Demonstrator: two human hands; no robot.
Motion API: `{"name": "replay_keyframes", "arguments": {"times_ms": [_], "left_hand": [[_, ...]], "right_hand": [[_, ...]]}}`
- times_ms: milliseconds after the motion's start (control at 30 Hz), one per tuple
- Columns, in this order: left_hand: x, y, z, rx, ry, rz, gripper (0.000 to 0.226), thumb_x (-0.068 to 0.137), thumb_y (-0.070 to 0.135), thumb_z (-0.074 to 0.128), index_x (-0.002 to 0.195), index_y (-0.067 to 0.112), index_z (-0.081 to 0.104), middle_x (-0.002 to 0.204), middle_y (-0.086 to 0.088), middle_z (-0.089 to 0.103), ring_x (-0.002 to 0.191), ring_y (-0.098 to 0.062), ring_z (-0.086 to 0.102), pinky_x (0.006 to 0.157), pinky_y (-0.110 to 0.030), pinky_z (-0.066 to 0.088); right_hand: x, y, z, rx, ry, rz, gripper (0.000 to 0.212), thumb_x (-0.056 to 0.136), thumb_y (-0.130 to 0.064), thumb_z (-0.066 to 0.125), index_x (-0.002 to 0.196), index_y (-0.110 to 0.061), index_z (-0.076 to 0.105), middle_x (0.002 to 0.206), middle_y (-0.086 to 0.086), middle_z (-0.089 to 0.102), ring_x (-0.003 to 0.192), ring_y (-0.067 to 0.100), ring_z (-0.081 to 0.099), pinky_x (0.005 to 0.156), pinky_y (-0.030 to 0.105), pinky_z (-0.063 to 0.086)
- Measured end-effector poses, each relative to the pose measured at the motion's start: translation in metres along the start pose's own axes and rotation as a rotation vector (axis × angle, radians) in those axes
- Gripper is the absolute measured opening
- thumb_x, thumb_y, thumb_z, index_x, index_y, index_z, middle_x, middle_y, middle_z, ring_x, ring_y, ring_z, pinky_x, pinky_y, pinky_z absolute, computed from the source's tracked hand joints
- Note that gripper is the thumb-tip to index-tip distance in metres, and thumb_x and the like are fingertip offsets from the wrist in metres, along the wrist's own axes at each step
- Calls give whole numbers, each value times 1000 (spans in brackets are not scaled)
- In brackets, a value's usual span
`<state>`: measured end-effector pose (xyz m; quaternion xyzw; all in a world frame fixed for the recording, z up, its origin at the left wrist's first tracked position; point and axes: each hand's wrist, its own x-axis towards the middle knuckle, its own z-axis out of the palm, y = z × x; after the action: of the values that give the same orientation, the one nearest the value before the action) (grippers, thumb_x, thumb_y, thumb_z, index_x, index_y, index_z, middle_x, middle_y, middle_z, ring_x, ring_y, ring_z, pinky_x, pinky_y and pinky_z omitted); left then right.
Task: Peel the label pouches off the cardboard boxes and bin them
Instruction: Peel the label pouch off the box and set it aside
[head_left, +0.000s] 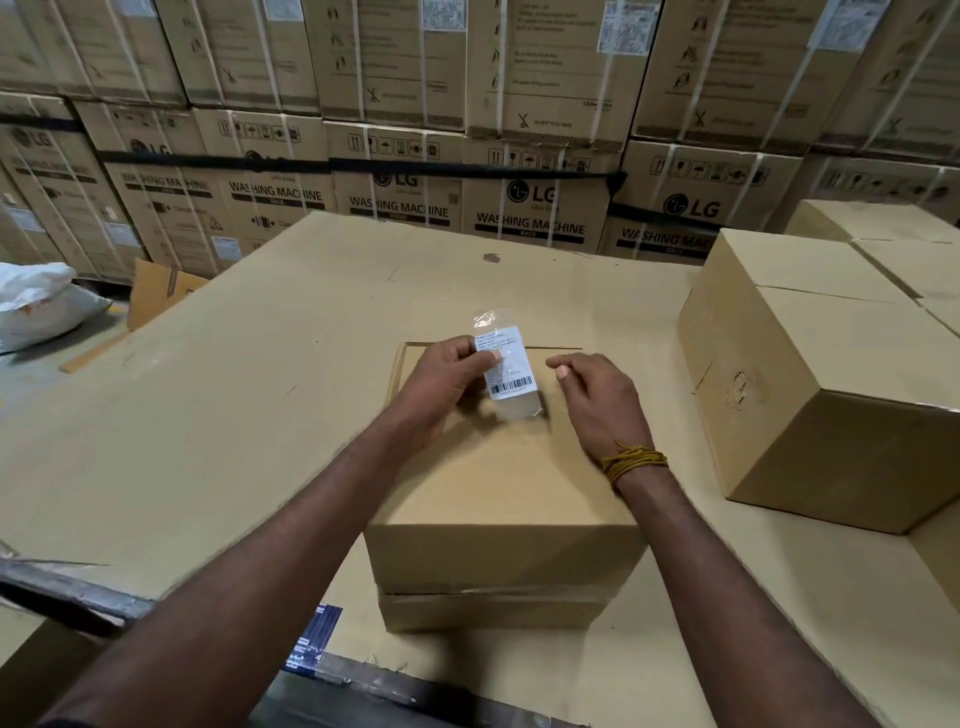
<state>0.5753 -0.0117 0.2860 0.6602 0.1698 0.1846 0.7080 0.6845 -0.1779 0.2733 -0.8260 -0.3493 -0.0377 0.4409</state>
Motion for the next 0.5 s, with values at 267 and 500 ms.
{"name": "replay_keyframes", "arguments": {"times_ms": [267, 500], "left_hand": [[27, 7, -32, 130, 15, -46, 23, 97, 10, 53, 112, 7, 70, 104, -10, 75, 90, -24, 73, 81, -39, 58], [30, -5, -38, 170, 6, 64, 38, 91, 10, 55, 126, 18, 65, 99, -8, 75, 88, -19, 70, 76, -32, 53]], "right_hand": [[1, -12, 7, -596, -533, -47, 59, 107, -46, 24, 158, -18, 17, 167, -1, 7, 153, 19, 6, 123, 37, 9], [-41, -45, 9, -625, -650, 36, 68, 105, -53, 17, 159, -20, -7, 164, -3, -18, 152, 13, -12, 122, 30, -7]]}}
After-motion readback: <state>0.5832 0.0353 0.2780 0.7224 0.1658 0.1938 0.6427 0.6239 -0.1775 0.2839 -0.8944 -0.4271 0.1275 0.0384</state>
